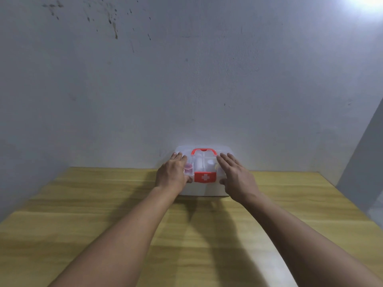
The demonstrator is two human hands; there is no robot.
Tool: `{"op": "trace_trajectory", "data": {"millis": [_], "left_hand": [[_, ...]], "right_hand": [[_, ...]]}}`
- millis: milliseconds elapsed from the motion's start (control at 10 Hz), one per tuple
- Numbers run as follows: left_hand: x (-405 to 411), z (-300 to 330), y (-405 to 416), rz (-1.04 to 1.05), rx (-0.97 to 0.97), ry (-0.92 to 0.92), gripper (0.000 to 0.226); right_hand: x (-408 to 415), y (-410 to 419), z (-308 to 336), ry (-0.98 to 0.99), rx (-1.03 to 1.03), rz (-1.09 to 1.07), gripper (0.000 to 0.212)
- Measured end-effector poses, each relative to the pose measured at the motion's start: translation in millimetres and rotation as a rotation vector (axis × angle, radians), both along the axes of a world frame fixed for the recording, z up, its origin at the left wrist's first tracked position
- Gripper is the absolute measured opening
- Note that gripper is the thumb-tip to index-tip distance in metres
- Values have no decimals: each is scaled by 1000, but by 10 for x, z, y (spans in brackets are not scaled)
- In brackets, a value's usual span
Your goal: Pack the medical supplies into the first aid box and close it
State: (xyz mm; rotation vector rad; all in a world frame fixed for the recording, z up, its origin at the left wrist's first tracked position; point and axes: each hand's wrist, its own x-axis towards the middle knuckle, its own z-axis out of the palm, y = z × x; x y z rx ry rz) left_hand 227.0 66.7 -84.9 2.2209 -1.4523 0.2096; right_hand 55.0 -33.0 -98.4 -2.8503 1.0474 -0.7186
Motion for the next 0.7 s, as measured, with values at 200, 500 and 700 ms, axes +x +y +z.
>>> {"op": "trace_trajectory", "data": {"millis": [200,500,700], "left_hand": [[31,-41,-69,13,-23,23,78],[-131,-211,193,33,156,-32,123],[-353,-757,799,55,276,157,103]], "right_hand": [[62,-62,-32,-20,-5,-14,78],[-164,142,-284,22,37,-120,105],[-669,360,-807,70,292,-275,75]]}}
